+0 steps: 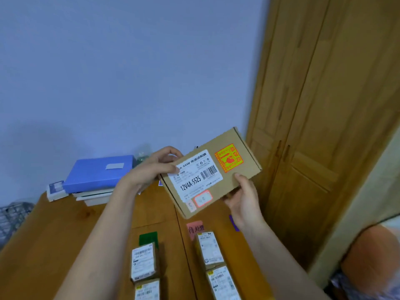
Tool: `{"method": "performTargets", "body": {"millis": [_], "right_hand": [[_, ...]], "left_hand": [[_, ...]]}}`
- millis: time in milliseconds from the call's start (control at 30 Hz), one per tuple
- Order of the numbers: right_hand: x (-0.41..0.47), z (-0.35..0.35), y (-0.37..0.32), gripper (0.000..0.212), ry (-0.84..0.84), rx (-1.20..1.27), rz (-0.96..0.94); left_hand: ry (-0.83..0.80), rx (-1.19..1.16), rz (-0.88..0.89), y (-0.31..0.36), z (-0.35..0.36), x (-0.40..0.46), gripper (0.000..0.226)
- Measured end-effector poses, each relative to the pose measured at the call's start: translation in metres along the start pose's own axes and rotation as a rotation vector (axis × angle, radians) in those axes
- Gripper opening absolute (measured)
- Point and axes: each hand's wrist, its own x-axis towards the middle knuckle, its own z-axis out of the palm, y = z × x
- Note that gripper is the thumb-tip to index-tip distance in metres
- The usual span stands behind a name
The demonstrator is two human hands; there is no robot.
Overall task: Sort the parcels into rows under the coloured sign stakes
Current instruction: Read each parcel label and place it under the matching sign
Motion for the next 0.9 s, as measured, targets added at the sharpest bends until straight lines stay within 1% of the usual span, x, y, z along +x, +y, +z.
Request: {"method": "performTargets", "body": {"millis": [33,67,133,167,333,433,567,700,767,900], "right_hand": [[0.008,0.002,0.0,0.011,0.014,-0.081,-0.009],[0.017,0.003,0.0,0.008,0.025,-0.179,-0.011],[0.033,0.004,0.003,0.01,0.036,-0.359,0.002],[0.041,0.002,0.007,0.013,0.035,-0.423,0.017],[0.076,-0.032,0.024,0.026,0.086,-0.586,0.178],[0.091,-0.07,0.033,0.032,0.127,-0.695,0.261],[0.111,-0.132,0.037,0.045,0.187,-0.766,0.335],[0.132,-0.201,0.031,0.049,0.251,-0.852,0.406],[0.142,-0.234,0.029,0.044,0.256,-0.896,0.45],[0.156,-0.293,0.03,0.031,0.246,-0.932,0.552]], "left_hand": [[-0.023,0.013,-0.052,-0.015,0.001,0.002,0.049],[-0.042,0.025,-0.102,-0.03,0.003,0.004,0.056],[-0.033,0.024,-0.186,-0.056,0.016,0.008,0.072],[-0.005,0.001,-0.215,-0.069,0.026,0.009,0.076],[0.131,-0.112,-0.331,-0.129,0.082,0.015,0.075],[0.138,-0.144,-0.427,-0.156,0.114,0.024,0.078],[0.108,-0.143,-0.505,-0.183,0.159,0.049,0.071],[0.11,-0.143,-0.603,-0.21,0.218,0.077,0.056],[0.114,-0.18,-0.66,-0.222,0.247,0.091,0.053],[0.112,-0.166,-0.772,-0.246,0.295,0.112,0.042]]}}
